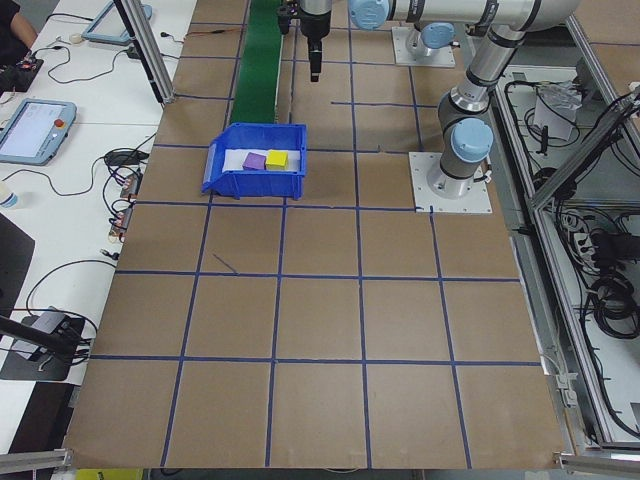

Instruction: Move block left to right into plate

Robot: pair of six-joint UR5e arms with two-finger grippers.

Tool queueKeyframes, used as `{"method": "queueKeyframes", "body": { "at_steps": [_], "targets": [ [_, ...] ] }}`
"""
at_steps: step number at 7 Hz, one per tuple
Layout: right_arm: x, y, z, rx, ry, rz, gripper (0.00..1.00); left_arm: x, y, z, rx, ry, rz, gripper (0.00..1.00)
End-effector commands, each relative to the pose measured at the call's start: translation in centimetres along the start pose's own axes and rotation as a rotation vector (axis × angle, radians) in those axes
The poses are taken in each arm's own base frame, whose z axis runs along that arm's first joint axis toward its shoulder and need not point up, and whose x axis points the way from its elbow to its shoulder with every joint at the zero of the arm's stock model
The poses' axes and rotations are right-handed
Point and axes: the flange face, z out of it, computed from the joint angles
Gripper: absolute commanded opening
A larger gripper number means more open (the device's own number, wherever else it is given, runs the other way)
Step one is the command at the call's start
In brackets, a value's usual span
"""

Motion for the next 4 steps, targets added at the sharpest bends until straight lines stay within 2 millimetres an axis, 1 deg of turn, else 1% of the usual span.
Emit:
{"method": "queueKeyframes", "body": {
  "at_steps": [1,2,3,4],
  "targets": [
    [0.0,0.0,0.0,-0.001,0.0,0.0,1.0,0.0,0.0,-0.1,0.003,-0.001,0.002,0.99],
    [0.0,0.0,0.0,0.0,0.0,0.0,1.0,-0.8,-0.1,-0.1,0.002,0.004,0.002,1.0],
    [0.0,0.0,0.1,-0.003,0.0,0.0,1.0,-2.2,-0.7,0.0,0.001,0.011,0.037,1.0],
    [0.0,0.0,0.1,-0.001,0.0,0.0,1.0,-4.4,-1.3,0.2,-0.002,0.01,0.03,1.0]
  ]
}}
